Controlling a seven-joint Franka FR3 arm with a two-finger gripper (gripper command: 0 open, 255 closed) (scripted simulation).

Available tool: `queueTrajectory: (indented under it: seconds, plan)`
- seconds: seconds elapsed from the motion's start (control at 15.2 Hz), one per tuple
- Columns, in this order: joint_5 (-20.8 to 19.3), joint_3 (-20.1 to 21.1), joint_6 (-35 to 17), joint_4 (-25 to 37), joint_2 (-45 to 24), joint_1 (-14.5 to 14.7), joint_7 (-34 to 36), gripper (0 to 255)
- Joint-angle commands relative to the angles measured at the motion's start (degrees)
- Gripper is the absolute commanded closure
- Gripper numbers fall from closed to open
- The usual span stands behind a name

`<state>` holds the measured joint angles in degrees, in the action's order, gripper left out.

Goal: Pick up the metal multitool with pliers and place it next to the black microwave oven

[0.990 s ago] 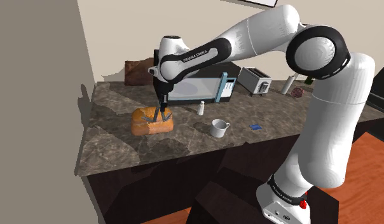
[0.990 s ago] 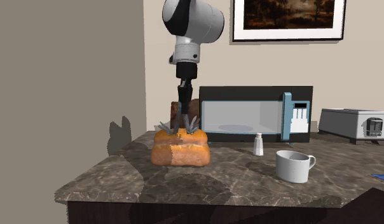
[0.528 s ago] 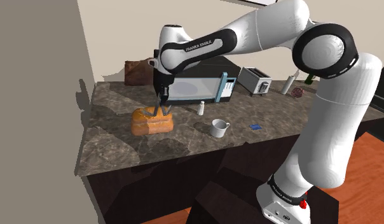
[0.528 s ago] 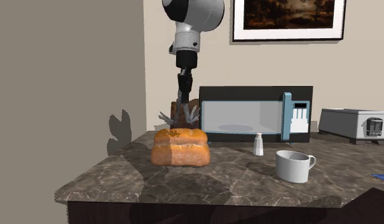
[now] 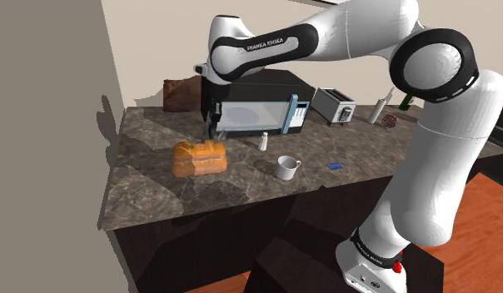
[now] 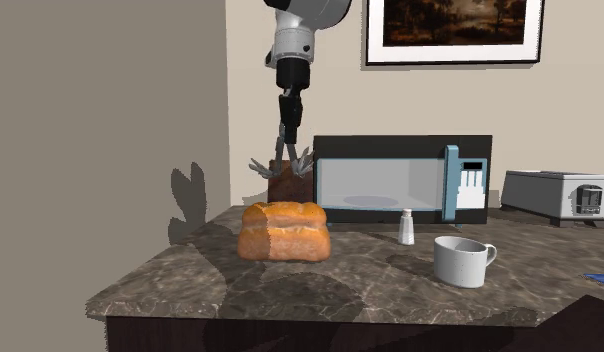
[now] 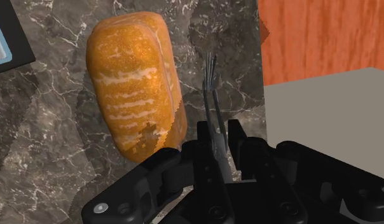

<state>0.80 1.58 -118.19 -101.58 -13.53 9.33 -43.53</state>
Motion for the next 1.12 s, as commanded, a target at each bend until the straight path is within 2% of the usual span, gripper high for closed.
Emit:
queueTrajectory:
  seconds: [0.0, 1.06]
  plan:
    - [0.0, 0.0, 1.5, 1.0, 0.5, 0.0, 0.0, 255]
    - [0.0, 0.0, 13.3, 11.3, 2.0, 0.0, 0.2, 255]
